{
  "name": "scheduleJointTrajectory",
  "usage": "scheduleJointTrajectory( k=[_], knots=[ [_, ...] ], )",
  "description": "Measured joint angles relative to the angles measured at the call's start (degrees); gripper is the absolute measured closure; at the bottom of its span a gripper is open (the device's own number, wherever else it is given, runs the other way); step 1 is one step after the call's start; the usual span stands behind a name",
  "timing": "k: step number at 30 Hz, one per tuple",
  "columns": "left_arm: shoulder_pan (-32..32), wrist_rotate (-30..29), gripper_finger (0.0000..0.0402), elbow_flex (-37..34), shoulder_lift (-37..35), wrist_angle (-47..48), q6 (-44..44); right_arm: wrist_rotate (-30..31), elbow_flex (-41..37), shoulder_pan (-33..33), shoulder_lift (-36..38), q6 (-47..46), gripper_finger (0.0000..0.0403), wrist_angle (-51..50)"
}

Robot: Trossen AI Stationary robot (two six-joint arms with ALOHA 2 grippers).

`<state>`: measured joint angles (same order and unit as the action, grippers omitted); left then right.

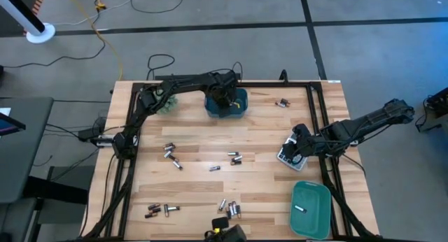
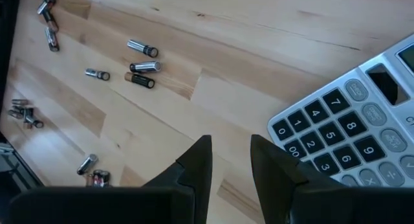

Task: Sort batteries
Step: Put the black battery into the blue bin, then put the silver battery into the green bin

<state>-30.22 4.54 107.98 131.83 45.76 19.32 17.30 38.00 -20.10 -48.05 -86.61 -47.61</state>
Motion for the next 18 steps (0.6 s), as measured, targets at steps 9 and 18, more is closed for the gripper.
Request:
scheduleJointTrajectory(
  k=[9,18],
  knots=[
    [0.0,-1.02,0.0263,-0.04,-6.15,1.27,-4.25,0.0,0.0,0.0,0.0,4.5,0.028,-0.11],
    [0.0,1.79,0.0263,-0.25,-20.16,2.67,-5.89,4.53,0.0,0.52,-0.02,7.21,0.028,-0.12]
  ],
)
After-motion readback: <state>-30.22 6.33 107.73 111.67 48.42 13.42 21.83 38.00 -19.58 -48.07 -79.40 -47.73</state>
